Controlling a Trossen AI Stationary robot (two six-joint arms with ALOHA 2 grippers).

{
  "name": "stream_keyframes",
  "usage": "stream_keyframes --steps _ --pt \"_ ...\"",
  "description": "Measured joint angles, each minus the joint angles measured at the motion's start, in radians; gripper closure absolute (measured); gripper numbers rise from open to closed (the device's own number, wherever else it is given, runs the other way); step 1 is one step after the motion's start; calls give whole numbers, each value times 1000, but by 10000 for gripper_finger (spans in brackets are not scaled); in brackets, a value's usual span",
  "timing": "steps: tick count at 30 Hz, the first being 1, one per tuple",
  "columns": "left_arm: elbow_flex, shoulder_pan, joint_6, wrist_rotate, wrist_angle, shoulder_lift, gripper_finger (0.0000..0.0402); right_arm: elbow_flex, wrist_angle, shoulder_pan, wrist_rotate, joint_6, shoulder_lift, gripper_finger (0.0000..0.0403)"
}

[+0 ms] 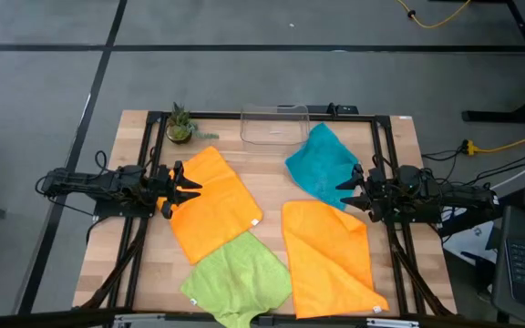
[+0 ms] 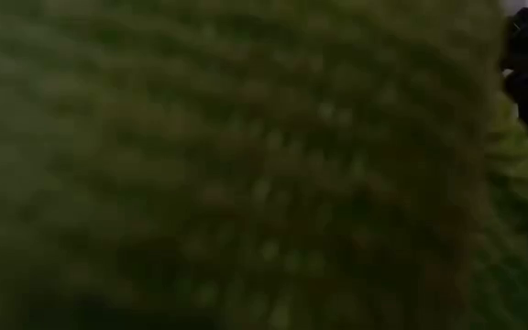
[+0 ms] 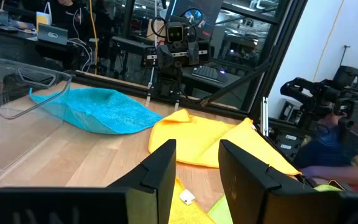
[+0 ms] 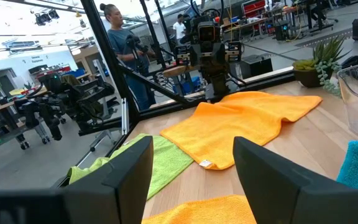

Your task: Fold microfiber towels

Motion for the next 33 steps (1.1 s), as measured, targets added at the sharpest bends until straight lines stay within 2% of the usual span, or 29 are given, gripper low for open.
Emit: stream_keyframes --steps 20,33 --pt "0 0 0 0 0 0 289 0 10 0 26 -51 0 178" --pt "0 0 0 0 0 0 289 0 115 0 26 -53 0 178"
